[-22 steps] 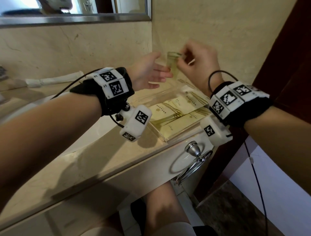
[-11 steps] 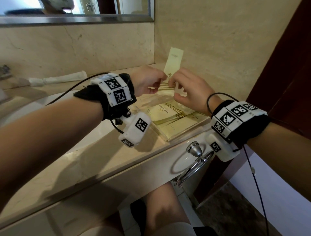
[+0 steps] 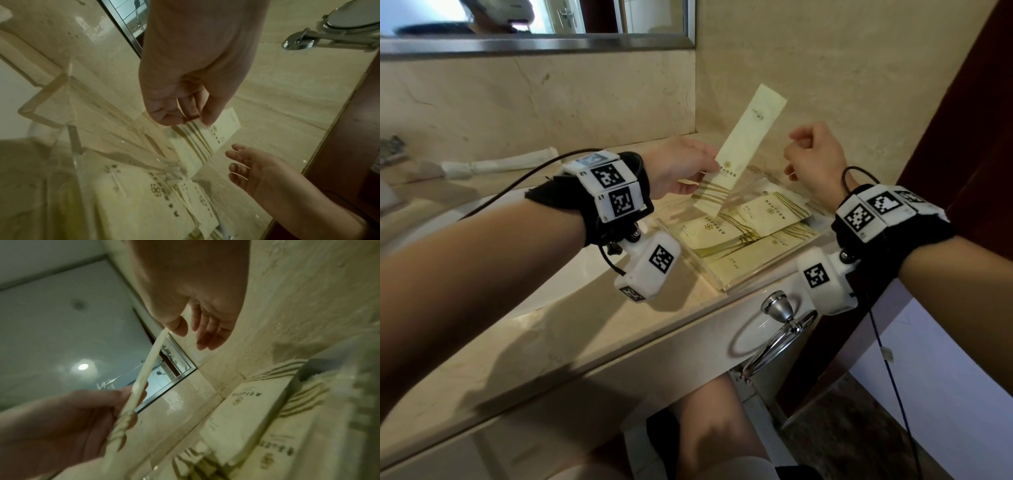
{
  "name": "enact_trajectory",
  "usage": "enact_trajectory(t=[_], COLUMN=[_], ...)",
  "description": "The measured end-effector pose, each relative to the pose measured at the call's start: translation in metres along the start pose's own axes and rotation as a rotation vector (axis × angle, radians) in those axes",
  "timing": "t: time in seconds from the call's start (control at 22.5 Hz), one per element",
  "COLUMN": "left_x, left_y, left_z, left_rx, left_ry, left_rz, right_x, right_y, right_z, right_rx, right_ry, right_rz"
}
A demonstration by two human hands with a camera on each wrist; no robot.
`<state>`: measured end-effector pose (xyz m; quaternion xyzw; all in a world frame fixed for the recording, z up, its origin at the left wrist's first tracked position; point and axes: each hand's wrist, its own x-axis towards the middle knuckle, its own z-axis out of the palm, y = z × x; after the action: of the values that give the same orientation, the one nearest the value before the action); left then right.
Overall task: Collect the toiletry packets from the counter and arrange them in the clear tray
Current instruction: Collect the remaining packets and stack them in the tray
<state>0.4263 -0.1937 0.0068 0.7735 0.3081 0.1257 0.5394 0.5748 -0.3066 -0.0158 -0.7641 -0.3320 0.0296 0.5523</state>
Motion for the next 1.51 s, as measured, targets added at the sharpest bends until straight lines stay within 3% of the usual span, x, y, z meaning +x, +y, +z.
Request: enact_trajectory(t=[0.09, 0.27, 0.76, 1.02, 1.2, 1.38, 1.51], left_x=[-0.001, -0.004, -0.012, -0.011, -0.012, -0.011, -0.011], left_y=[0.001, 0.002, 0.009, 0.021, 0.021, 0.02, 0.018], left_z=[0.0, 0.003, 0.022, 0.033, 0.041, 0.043, 0.043], left_rx=[0.025, 0.061, 0.128, 0.181, -0.023, -0.34, -0.463], left_ry=[-0.011, -0.039, -0.151, -0.153, -0.226, -0.079, -0.018], left_rz=[0.01, 0.003, 0.015, 0.006, -0.029, -0.061, -0.062], right_x=[0.005, 0.003, 0.003, -0.001, -0.004, -0.016, -0.019], right_y=[-0.003, -0.008, -0.003, -0.004, -0.001, 0.003, 0.006], right_z=[-0.003, -0.003, -0.018, -0.023, -0.026, -0.029, -0.029], right_rx=[0.191, 0.369, 0.372, 0.351, 0.423, 0.238, 0.21], right_ry=[-0.044, -0.094, -0.053, -0.19, -0.348, -0.635, -0.624], right_rz=[0.124, 0.2, 0.258, 0.278, 0.329, 0.343, 0.328])
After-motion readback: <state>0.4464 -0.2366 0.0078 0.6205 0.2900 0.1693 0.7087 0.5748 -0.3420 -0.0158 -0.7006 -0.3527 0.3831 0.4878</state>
